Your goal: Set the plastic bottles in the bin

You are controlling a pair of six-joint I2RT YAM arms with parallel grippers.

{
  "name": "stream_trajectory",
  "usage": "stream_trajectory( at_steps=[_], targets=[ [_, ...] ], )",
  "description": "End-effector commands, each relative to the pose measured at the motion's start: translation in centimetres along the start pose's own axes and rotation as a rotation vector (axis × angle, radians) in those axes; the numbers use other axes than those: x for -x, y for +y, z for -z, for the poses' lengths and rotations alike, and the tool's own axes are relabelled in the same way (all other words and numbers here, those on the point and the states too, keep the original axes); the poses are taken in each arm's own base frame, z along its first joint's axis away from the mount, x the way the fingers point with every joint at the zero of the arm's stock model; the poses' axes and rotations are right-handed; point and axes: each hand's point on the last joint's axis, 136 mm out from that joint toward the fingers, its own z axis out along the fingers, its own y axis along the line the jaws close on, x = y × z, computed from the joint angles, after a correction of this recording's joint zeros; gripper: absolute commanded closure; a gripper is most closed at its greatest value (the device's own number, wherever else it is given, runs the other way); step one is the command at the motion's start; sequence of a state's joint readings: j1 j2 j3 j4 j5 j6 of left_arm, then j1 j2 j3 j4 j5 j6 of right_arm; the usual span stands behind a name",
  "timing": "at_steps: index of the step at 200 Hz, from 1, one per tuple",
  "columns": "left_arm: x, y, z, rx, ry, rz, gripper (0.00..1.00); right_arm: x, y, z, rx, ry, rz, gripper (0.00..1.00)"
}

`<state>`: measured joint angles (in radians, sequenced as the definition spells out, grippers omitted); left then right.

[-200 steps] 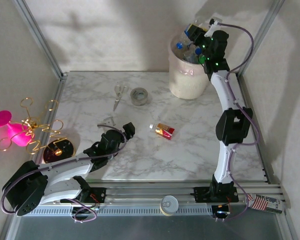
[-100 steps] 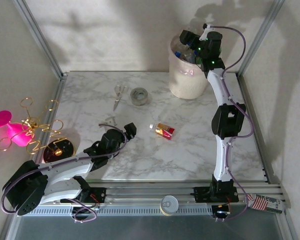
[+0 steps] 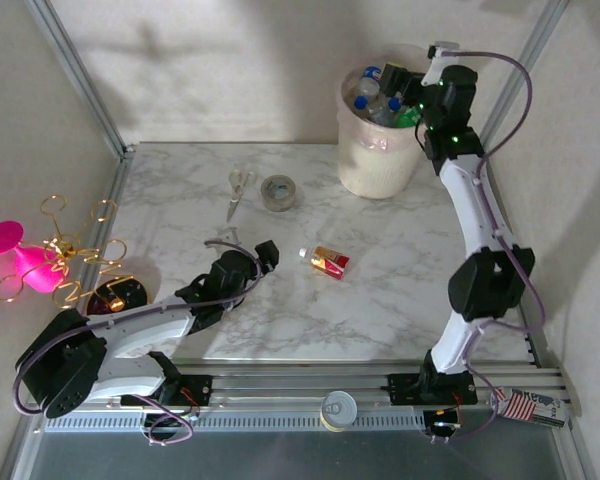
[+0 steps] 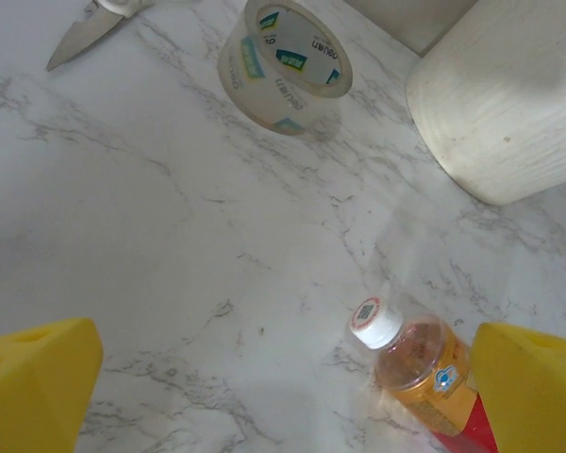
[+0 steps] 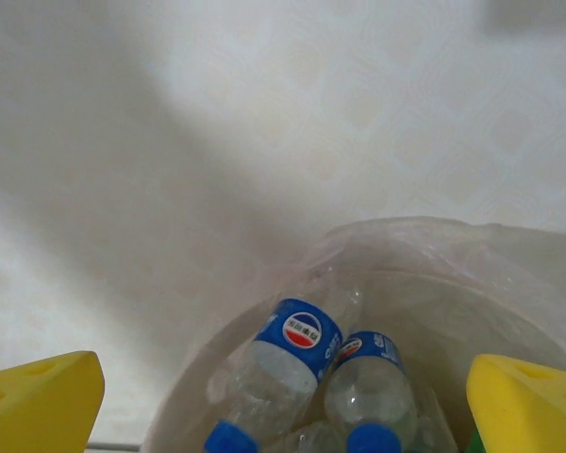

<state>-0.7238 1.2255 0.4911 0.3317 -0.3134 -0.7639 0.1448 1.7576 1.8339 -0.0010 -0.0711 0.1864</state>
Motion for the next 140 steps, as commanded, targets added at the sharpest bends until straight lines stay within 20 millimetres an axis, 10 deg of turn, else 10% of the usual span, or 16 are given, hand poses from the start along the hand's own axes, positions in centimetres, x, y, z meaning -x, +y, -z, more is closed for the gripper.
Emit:
stream_trajectory(
  at_steps=[1, 59, 140],
  targets=[
    [1.4, -1.0, -0.5, 0.0, -0.027, 0.019, 0.0, -2.7, 2.6, 2.6, 0.06, 0.054, 0.044, 0.01],
    [2.2, -2.8, -1.3, -0.045, -0.035, 0.049, 0.0, -14.4, 9.1, 11.8, 0.235, 0.29, 0.051, 0.01],
    [1.9, -2.9, -2.0, -0.072, -0.014, 0.111, 0.0, -29.7, 13.3, 22.1, 0.476, 0.761, 0.109, 0.01]
  ],
)
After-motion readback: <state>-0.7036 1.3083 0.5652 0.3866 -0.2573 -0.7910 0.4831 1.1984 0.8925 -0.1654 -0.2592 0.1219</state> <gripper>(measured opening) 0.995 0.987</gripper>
